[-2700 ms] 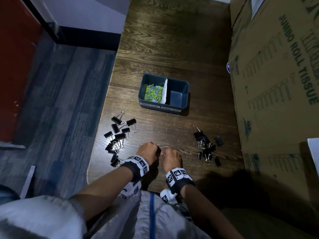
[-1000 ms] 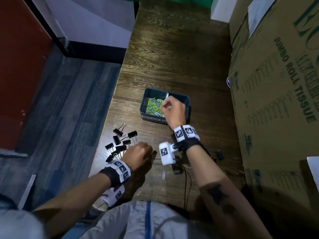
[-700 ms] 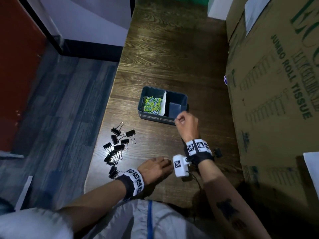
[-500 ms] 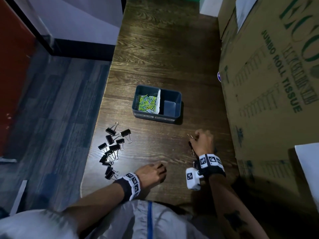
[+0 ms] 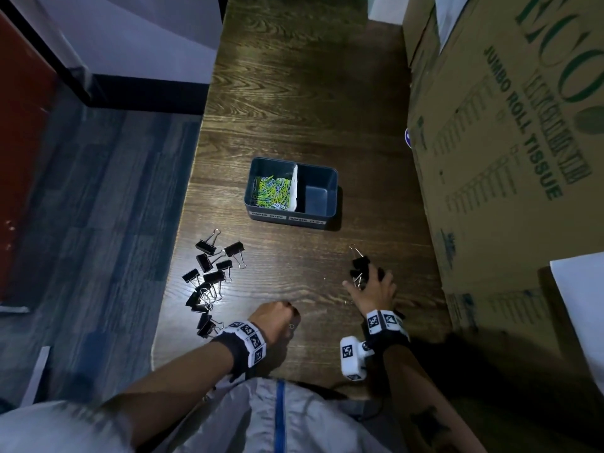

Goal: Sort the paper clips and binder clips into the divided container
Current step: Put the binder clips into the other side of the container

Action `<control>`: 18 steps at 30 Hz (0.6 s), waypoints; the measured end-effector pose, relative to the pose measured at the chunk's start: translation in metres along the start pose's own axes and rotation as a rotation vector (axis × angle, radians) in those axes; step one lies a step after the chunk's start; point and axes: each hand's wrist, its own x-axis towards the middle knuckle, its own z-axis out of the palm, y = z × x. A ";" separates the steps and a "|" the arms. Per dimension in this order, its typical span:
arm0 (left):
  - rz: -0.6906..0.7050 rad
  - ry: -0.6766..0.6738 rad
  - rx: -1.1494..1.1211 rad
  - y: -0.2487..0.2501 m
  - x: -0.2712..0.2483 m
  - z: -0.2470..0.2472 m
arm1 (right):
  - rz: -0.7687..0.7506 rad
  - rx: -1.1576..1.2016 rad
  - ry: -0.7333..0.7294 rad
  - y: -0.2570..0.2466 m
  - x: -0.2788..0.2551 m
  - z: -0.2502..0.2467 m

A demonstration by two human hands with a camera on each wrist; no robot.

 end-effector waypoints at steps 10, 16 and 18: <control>-0.118 0.121 -0.190 -0.002 -0.003 -0.029 | -0.278 -0.170 -0.055 -0.044 -0.045 0.038; -0.157 0.513 -0.372 -0.036 0.021 -0.135 | -0.316 -0.009 0.039 -0.056 -0.028 0.005; -0.185 0.654 -0.431 -0.043 0.034 -0.169 | -0.258 0.011 0.080 -0.059 -0.015 -0.007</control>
